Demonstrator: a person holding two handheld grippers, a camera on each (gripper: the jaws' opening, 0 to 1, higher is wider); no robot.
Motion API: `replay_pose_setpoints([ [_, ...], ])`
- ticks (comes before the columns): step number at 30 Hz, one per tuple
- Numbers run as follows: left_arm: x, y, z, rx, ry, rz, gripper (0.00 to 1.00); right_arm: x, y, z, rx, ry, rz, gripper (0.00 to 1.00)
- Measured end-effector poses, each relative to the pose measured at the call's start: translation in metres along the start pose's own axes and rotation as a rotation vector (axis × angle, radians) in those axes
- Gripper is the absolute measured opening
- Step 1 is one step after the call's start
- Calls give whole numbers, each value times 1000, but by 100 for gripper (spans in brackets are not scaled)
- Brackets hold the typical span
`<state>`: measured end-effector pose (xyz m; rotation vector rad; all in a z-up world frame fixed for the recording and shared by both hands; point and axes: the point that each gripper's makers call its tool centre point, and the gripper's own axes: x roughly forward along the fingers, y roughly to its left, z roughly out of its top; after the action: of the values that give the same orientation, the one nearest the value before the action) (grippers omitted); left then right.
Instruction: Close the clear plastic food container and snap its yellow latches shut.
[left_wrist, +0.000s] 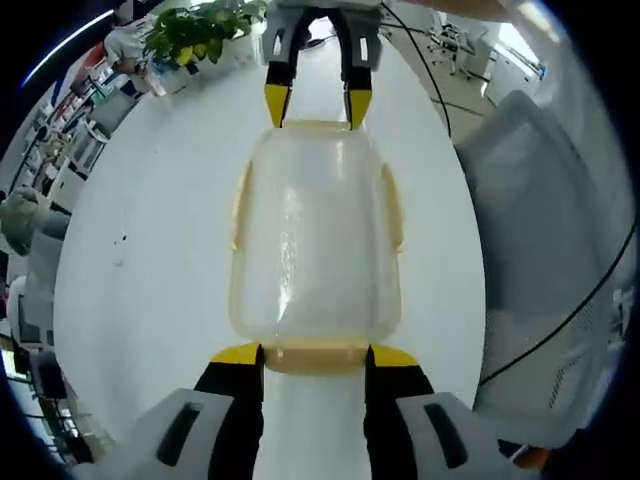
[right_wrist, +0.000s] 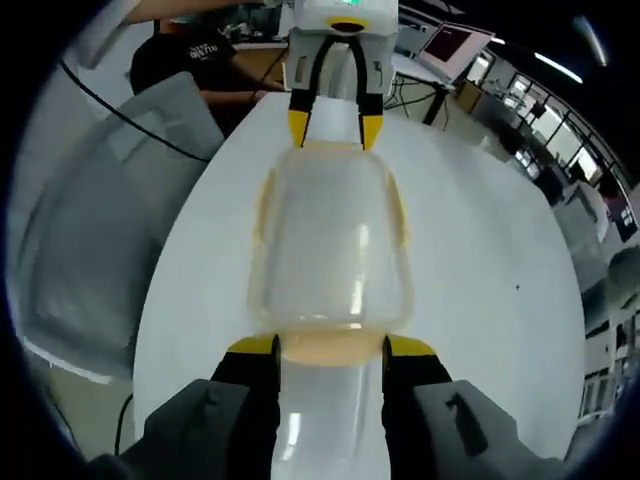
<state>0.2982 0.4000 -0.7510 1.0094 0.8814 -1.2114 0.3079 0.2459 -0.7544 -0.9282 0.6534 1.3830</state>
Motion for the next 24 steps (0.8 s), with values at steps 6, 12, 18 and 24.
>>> replay_pose_setpoints([
  [6, 13, 10, 28, 22, -1, -11, 33, -20, 3, -32, 20, 13, -9, 35],
  [12, 28, 10, 63, 45, -5, -21, 33, -36, 3, -62, 46, 14, -16, 35],
  [18, 41, 10, 88, 50, -12, -29, 33, -45, 3, -88, 62, 22, -17, 36],
  [24, 52, 11, 103, 57, -6, -42, 33, -51, 6, -106, 83, 13, -3, 35],
])
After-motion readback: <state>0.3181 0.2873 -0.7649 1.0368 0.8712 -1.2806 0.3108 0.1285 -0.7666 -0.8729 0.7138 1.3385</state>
